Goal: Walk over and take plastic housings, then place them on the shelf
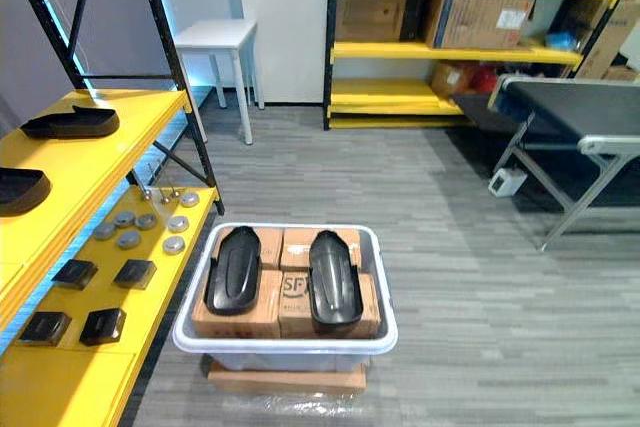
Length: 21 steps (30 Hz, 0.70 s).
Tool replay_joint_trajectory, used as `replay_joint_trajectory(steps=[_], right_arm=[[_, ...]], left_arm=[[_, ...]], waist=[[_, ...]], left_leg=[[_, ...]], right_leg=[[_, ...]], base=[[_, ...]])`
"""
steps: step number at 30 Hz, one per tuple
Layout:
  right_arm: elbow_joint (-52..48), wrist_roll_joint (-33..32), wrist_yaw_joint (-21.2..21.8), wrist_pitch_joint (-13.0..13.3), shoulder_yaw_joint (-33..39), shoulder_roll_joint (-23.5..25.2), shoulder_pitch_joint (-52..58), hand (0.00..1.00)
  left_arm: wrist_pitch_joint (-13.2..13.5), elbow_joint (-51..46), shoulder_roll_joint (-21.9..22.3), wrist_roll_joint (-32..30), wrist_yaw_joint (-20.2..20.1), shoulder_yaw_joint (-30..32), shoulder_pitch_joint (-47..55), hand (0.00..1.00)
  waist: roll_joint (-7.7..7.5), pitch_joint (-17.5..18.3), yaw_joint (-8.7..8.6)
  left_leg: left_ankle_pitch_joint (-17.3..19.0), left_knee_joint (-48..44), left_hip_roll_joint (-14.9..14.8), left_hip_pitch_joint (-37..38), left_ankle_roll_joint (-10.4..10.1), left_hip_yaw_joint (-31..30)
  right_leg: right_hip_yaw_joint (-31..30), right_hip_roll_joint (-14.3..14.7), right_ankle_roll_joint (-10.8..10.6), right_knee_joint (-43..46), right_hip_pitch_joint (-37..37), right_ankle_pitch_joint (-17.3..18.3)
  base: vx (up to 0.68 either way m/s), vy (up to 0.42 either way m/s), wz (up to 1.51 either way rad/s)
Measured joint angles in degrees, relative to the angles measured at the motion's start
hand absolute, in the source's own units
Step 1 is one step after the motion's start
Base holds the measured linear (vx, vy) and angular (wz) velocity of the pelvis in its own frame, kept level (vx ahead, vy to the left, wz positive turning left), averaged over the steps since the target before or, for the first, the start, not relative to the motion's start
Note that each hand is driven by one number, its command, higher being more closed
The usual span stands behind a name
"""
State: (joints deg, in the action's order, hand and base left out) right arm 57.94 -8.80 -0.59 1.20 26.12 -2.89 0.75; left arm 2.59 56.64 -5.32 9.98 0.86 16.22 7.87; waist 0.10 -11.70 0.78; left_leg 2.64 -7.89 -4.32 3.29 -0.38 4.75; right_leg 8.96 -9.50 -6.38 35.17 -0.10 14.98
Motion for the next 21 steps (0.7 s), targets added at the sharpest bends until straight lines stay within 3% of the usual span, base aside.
replay_joint_trajectory(steps=[1, 2, 3, 6, 11, 14, 17, 19, 21], right_arm=[[-0.7, 0.0, 0.0, 0.0, -0.7, 0.0, 0.0, 0.0], [-1.8, 0.1, -0.3, 0.0, -2.1, 0.0, -0.1, 0.0], [-3.3, 0.1, -0.6, 0.0, -3.3, 0.0, -0.1, 0.0], [-12.6, 0.7, -1.9, 0.0, -5.6, -0.6, 2.4, 0.0], [-39.9, 6.0, -2.3, 0.3, -9.6, -0.7, 12.0, 0.0], [-51.8, 9.6, -2.4, 2.4, -10.5, -0.7, 15.0, 0.0], [-55.0, 10.2, -4.0, 2.6, -11.8, -0.4, 10.2, 0.0], [-54.4, 11.4, -6.8, 2.6, -12.8, -0.8, 0.6, 0.0], [-52.3, 12.3, -9.5, 2.6, -13.4, -2.1, -8.6, 0.0]], left_arm=[[0.0, -0.1, -0.2, 0.0, 0.0, 0.0, -0.4, 0.0], [0.1, -0.6, -0.7, 0.0, 0.1, 0.1, -1.0, 0.0], [0.2, -0.7, -1.3, 0.0, 0.2, 0.3, -1.3, 0.0], [0.2, -0.5, -0.8, 0.0, 0.9, 0.4, -0.7, 0.0], [0.7, -1.1, 0.1, 0.0, 1.3, 0.5, -0.7, 0.0], [1.0, -1.6, 1.3, -0.1, 1.3, 0.3, -0.6, 0.0], [1.5, -3.4, 1.0, 0.0, 1.5, -2.1, -1.6, 0.0], [2.2, -5.0, 0.3, 0.0, 2.1, -4.4, -4.5, 0.0], [2.4, -5.6, 0.0, 0.0, 2.9, -5.7, -6.8, 0.0]], waist=[[-0.03, 0.0, -0.02], [-0.64, 0.3, -0.03], [-1.72, 0.3, -0.12], [0.82, 1.5, -0.52], [0.5, 1.4, -1.37], [0.07, 0.8, -1.46], [-0.84, -3.2, -1.42], [-0.65, -9.0, -0.77], [0.01, -12.4, 0.35]], left_leg=[[0.1, 0.4, -0.1, 0.2, -0.3, -0.2], [0.5, 0.6, 0.2, 0.0, -1.2, -0.3], [1.0, 0.6, 0.9, 0.1, -2.1, -0.9], [1.0, 2.9, -2.3, 0.1, -3.8, -1.3], [0.9, 5.1, -3.8, 0.9, -4.5, -0.8], [0.9, 5.4, -3.2, -0.2, -4.5, -0.3], [1.0, 1.9, -2.4, -4.9, -4.4, -1.4], [1.7, -2.8, -2.4, -9.9, -4.2, -3.0], [2.4, -6.1, -2.8, -13.6, -4.3, -4.2]], right_leg=[[-0.1, 0.0, 0.0, -3.0, -1.1, -0.1], [-0.7, 0.0, 0.8, -13.1, -2.8, -2.2], [-1.3, -0.4, 1.8, -18.7, -3.7, -9.2], [-1.0, 3.6, 3.2, -23.1, -2.7, -10.8], [-1.3, 5.5, 3.7, -26.1, -1.8, -11.6], [-1.6, 5.3, 3.4, -29.0, -1.8, -13.2], [-1.2, 4.4, 3.3, -28.7, -4.4, -13.9], [-0.1, 4.2, 3.5, -27.5, -7.3, -14.7], [0.6, 4.5, 3.7, -26.6, -9.4, -15.2]], base=[[0.18, -0.09, 0.16], [0.19, -0.168, 0.15], [0.21, -0.192, 0.13], [0.21, -0.187, -0.11], [0.1, -0.075, -0.11], [0.01, 0.073, -0.07], [-0.09, 0.069, 0.14], [-0.19, 0.041, 0.28], [-0.21, 0.002, 0.18]])
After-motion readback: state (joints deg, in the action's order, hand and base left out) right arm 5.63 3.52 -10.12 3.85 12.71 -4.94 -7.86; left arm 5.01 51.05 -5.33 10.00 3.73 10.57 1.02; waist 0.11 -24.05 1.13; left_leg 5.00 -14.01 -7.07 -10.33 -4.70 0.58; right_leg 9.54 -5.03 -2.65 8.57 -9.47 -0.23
